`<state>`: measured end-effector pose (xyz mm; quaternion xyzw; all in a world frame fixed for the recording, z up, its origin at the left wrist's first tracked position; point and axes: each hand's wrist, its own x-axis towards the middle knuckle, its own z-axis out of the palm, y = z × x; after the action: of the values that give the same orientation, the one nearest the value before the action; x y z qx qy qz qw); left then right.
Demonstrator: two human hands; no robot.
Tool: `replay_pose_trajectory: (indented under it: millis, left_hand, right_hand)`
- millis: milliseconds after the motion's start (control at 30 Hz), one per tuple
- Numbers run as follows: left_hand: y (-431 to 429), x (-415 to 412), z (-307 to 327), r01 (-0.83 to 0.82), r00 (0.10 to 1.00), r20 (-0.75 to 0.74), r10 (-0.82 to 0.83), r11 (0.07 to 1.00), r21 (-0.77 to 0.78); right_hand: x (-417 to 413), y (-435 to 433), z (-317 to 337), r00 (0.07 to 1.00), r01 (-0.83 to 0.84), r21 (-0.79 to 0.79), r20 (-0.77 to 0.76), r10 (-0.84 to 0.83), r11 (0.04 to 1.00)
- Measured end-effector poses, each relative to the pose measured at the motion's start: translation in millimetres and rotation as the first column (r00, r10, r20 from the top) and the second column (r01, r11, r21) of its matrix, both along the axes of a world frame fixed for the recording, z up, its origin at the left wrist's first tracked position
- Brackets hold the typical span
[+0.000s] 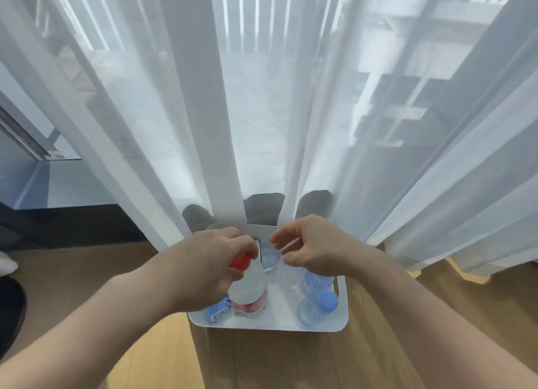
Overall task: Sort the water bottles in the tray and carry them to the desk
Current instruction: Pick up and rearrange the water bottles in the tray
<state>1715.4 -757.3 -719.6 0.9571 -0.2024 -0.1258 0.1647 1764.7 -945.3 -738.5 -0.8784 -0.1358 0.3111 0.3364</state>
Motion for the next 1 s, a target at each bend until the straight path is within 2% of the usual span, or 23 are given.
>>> replay_pose_trajectory:
  millis: [67, 133, 233, 333, 467, 533, 600, 733, 833, 933, 1000]
  left_hand:
    - [9, 2, 26, -0.021, 1.0, -0.011, 0.02, 0.996, -0.086]
    - [17, 4, 50, -0.074, 0.997, -0.045, 0.065, 0.97, -0.233]
    - [24, 10, 73, -0.184, 0.983, -0.112, 0.148, 0.853, -0.489]
    - [25, 20, 83, -0.291, 0.954, -0.132, 0.27, 0.721, -0.629]
    - [26, 30, 75, -0.453, 0.87, -0.136, 0.473, 0.663, -0.596]
    - [29, 30, 71, -0.588, 0.792, -0.274, 0.545, 0.562, -0.582]
    - [29, 27, 68, -0.688, 0.724, -0.464, 0.509, 0.5, -0.526]
    - [17, 18, 68, -0.688, 0.678, -0.688, 0.259, 0.552, -0.471]
    - [2, 12, 72, -0.634, 0.715, -0.668, 0.206, 0.593, -0.496]
    - [-10, 9, 74, -0.615, 0.778, -0.541, 0.321, 0.565, -0.55]
    - [-14, 8, 75, -0.625, 0.779, -0.507, 0.369, 0.523, -0.579]
  right_hand:
    - [0, 5, -3, 0.994, -0.04, 0.081, -0.098, 0.048, 0.996]
    - [0, 10, 2, 0.986, -0.037, 0.224, -0.149, 0.072, 0.974]
    - [-1, 17, 15, 0.967, 0.021, 0.443, -0.236, 0.094, 0.896]
    - [-3, 22, 23, 0.979, 0.113, 0.542, -0.205, 0.0, 0.833]
    - [-6, 23, 27, 0.955, 0.286, 0.575, -0.233, -0.181, 0.766]
    - [-4, 20, 31, 0.932, 0.362, 0.606, -0.26, -0.254, 0.708]
    - [1, 17, 36, 0.912, 0.409, 0.639, -0.286, -0.292, 0.652]
    - [9, 15, 47, 0.878, 0.478, 0.755, -0.421, -0.228, 0.448]
    - [12, 14, 57, 0.858, 0.51, 0.802, -0.499, -0.121, 0.31]
    - [14, 12, 63, 0.849, 0.524, 0.793, -0.515, -0.117, 0.312]
    - [13, 11, 68, 0.863, 0.5, 0.795, -0.489, -0.124, 0.343]
